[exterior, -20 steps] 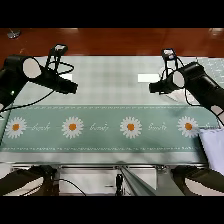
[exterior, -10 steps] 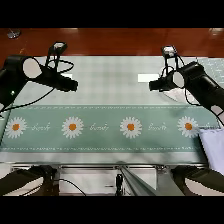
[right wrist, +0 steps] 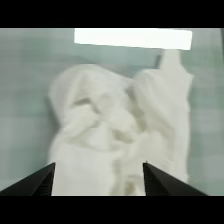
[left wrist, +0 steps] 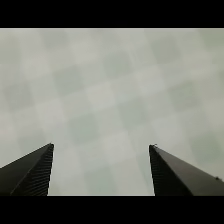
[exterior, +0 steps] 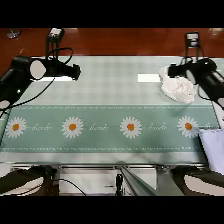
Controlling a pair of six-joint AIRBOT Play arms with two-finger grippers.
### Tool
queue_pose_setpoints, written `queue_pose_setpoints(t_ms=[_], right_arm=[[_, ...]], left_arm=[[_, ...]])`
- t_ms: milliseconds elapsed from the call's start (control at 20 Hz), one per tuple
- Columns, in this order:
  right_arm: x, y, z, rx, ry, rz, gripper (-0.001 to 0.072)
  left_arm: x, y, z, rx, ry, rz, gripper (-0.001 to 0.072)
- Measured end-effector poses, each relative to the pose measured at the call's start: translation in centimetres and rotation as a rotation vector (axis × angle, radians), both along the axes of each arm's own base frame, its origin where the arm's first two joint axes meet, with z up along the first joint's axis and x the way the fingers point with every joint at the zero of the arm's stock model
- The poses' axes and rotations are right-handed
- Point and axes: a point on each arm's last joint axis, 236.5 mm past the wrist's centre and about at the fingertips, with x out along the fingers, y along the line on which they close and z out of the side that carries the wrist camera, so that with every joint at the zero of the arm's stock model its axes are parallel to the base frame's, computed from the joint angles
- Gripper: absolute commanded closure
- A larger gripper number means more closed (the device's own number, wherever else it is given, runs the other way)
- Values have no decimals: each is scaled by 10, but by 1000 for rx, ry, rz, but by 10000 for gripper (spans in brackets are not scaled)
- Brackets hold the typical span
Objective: Fold the shirts.
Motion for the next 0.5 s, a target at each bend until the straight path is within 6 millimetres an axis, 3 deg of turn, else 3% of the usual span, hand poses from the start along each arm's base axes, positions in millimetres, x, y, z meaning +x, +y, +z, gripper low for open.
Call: queue_pose_setpoints(t_ms=[100, 200, 350, 500], right_arm=[[-11, -54, -25, 63, 46, -154, 95], [-23, -83, -52, 149, 104, -242, 95], [-37, -100, -89, 263, 181, -299, 95], [-41, -91, -117, 378, 235, -309, 125]], left_arm=[[5, 1, -2, 13, -14, -2, 5], [7, 1, -8, 24, -8, -4, 5], [8, 2, -17, 36, 10, -5, 5], [4, 4, -26, 38, 46, 7, 5]])
